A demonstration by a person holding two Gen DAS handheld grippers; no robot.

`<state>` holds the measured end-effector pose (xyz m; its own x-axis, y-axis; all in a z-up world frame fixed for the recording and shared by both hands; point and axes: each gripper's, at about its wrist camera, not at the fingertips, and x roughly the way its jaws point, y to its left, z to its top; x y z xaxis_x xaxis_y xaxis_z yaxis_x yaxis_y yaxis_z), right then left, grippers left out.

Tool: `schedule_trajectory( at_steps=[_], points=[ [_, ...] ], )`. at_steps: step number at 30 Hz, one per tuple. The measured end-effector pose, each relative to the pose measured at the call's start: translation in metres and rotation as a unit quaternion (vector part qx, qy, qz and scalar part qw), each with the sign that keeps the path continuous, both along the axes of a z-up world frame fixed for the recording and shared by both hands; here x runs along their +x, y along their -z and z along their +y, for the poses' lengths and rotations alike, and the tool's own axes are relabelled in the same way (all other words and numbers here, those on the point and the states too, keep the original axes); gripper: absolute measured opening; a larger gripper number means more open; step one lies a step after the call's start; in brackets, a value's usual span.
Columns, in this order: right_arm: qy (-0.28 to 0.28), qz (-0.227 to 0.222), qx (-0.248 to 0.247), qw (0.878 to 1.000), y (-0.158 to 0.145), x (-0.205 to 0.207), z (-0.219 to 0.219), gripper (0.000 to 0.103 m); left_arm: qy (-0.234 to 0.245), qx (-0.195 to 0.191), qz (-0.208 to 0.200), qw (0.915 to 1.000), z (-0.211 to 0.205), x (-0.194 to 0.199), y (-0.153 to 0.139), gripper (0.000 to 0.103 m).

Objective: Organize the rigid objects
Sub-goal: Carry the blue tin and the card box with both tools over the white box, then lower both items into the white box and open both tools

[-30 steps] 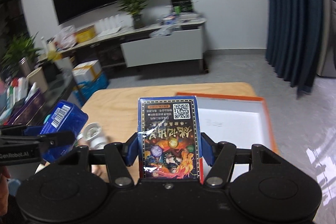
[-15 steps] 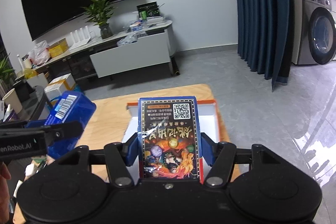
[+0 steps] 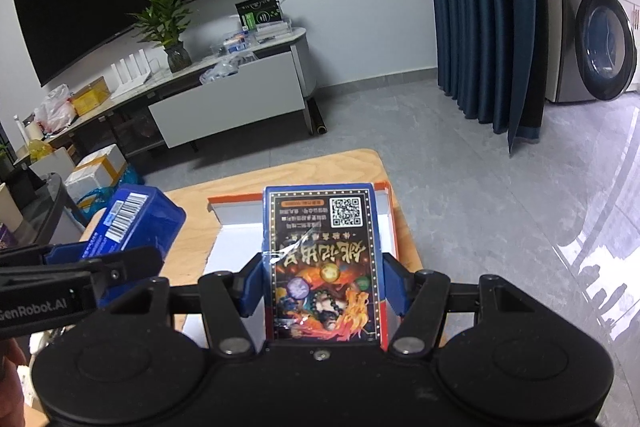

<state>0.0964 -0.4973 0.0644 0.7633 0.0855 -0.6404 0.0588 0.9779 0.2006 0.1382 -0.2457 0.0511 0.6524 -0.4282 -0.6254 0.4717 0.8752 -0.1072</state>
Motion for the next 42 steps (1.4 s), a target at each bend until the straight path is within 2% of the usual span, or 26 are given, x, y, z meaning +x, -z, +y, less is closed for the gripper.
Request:
schedule_trajectory(
  at_steps=[23,42],
  points=[
    [0.008,0.051,-0.014,0.999,0.035,0.060,0.010,0.072,-0.021,0.010,0.035,0.9991,-0.016,0.038,0.030,0.063],
    [0.012,0.065,-0.023,0.998,0.050,0.077,0.015,0.072,-0.030,0.012,0.051,0.9982,-0.013,0.053,0.042,0.063]
  ],
)
